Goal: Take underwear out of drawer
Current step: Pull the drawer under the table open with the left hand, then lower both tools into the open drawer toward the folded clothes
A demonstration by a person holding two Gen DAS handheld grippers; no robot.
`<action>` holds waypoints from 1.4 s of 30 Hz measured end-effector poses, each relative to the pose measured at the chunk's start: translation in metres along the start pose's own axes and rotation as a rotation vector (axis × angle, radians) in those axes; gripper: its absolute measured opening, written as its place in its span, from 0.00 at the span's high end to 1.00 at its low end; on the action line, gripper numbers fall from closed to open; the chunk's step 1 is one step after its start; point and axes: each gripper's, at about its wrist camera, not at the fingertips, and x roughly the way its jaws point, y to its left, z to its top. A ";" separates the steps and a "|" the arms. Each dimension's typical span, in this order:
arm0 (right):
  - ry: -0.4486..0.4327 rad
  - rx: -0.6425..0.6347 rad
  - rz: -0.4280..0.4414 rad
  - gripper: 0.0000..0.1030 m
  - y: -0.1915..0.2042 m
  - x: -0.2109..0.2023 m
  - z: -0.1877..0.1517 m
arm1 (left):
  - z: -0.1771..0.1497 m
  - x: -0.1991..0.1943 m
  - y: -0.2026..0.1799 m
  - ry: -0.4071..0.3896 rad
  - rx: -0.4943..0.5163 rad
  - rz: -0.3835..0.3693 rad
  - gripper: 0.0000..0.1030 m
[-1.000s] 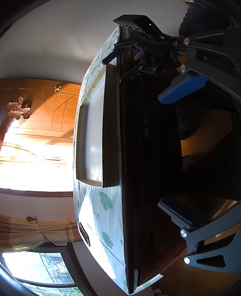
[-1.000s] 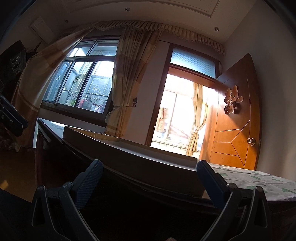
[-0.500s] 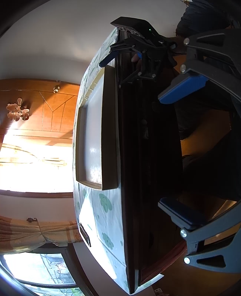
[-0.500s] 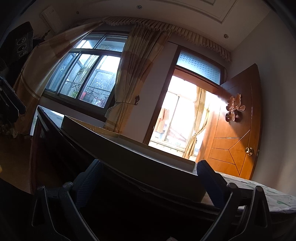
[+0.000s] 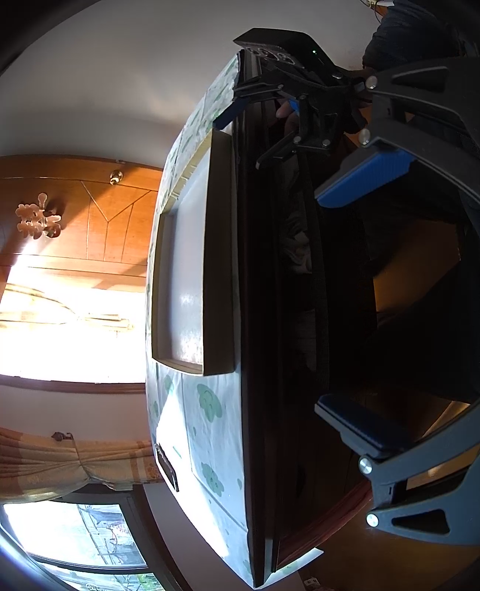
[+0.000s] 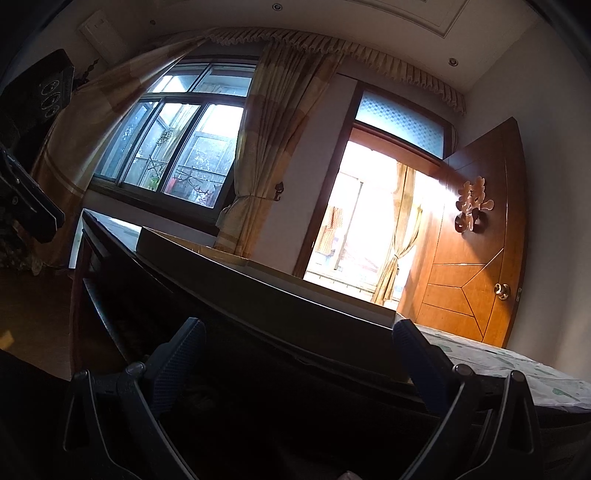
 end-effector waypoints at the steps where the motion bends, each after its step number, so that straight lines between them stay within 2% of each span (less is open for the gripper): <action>1: 0.003 0.001 0.001 0.01 0.000 -0.001 0.000 | 0.000 0.000 0.000 0.000 0.000 -0.001 0.00; 42: 0.177 0.058 0.008 0.01 0.011 -0.046 0.011 | 0.000 -0.004 0.006 -0.007 -0.011 -0.022 0.00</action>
